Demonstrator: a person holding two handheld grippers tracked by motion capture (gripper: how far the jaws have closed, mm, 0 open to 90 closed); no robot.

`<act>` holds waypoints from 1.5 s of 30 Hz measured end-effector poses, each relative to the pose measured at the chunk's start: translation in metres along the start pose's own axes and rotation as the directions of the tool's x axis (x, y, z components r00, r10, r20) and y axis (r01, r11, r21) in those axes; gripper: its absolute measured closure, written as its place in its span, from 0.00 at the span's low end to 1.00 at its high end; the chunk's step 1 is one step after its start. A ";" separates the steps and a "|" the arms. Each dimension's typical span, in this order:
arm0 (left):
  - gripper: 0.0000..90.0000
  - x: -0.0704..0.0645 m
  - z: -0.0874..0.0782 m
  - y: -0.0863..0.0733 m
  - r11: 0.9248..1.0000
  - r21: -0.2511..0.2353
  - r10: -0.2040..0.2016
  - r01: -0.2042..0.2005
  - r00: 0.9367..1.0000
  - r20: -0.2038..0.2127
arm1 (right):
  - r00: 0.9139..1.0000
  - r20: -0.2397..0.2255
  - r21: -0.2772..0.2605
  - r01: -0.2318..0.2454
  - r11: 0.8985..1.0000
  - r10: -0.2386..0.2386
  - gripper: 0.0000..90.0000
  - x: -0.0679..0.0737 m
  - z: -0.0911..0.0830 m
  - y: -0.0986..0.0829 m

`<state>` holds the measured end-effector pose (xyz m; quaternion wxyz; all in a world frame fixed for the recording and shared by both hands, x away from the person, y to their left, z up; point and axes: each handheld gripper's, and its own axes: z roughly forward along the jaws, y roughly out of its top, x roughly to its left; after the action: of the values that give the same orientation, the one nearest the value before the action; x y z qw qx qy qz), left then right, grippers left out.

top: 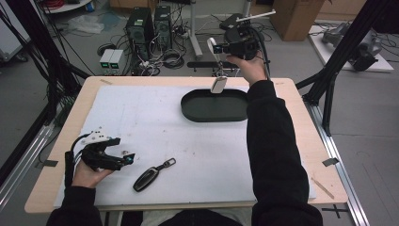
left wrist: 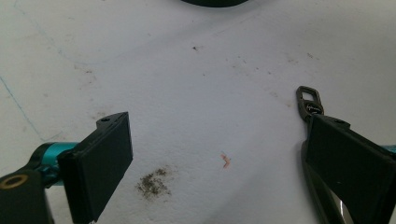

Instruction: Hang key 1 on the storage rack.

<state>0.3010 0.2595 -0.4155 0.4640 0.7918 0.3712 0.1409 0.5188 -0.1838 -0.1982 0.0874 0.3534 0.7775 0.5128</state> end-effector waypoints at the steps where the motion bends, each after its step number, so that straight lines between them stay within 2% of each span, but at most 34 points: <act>1: 0.09 0.000 0.000 0.000 1.000 0.000 0.000 0.000 1.000 0.000 | 1.000 -0.006 0.003 0.004 1.000 -0.004 0.83 0.000 0.002 0.002; 5: 0.09 0.000 0.000 0.000 1.000 -0.002 -0.003 0.003 1.000 0.004 | 1.000 0.009 0.026 0.020 0.999 -0.021 0.83 0.001 0.010 0.006; 8: 0.09 0.002 0.000 -0.001 1.000 -0.006 -0.002 0.002 1.000 0.005 | 1.000 0.009 0.040 0.007 0.999 -0.008 0.83 -0.003 0.023 0.006; 12: 0.09 0.002 0.001 -0.001 1.000 0.012 0.009 -0.009 1.000 0.009 | 0.999 0.037 0.066 0.000 0.998 -0.003 0.83 -0.007 0.036 0.004; 15: 0.09 0.002 0.002 -0.001 1.000 0.014 0.008 -0.008 1.000 0.010 | 0.998 0.060 0.035 -0.019 0.999 0.017 0.83 -0.012 0.045 0.003; 19: 0.09 0.003 0.001 -0.001 1.000 0.006 -0.001 0.001 1.000 0.011 | 0.993 0.112 -0.002 -0.047 0.999 0.046 0.83 -0.019 0.045 0.004; 22: 0.09 0.003 0.002 -0.001 1.000 0.011 0.003 -0.003 1.000 0.011 | 0.990 0.110 -0.048 -0.079 0.996 0.084 0.83 -0.025 0.042 0.004; 24: 0.09 0.003 0.002 -0.001 1.000 0.015 0.006 -0.006 1.000 0.011 | 0.990 0.093 -0.073 -0.095 0.993 0.102 0.83 -0.027 0.043 0.003; 26: 0.09 0.003 0.003 -0.001 1.000 0.017 0.008 -0.008 1.000 0.011 | 0.989 0.104 -0.080 -0.097 0.992 0.105 0.83 -0.029 0.044 0.003; 32: 0.09 0.003 0.003 -0.001 1.000 0.019 0.007 -0.007 1.000 0.009 | 0.984 0.098 -0.120 -0.136 0.983 0.148 0.83 -0.037 0.051 0.001; 38: 0.09 0.003 0.004 -0.002 1.000 0.025 0.008 -0.008 1.000 0.008 | 0.977 0.122 -0.149 -0.157 0.976 0.176 0.83 -0.043 0.060 -0.002; 41: 0.09 0.003 0.004 -0.002 1.000 0.028 0.008 -0.008 1.000 0.009 | 0.973 0.118 -0.169 -0.178 0.969 0.199 0.83 -0.042 0.066 -0.005; 45: 0.09 0.004 0.004 -0.002 1.000 0.026 0.008 -0.008 1.000 0.008 | 0.973 0.117 -0.160 -0.180 0.971 0.200 0.82 -0.038 0.074 -0.006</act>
<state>0.3050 0.2603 -0.4195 0.4548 0.7997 0.3681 0.1347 0.5808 -0.1553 -0.2459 0.1151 0.4520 0.6923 0.5506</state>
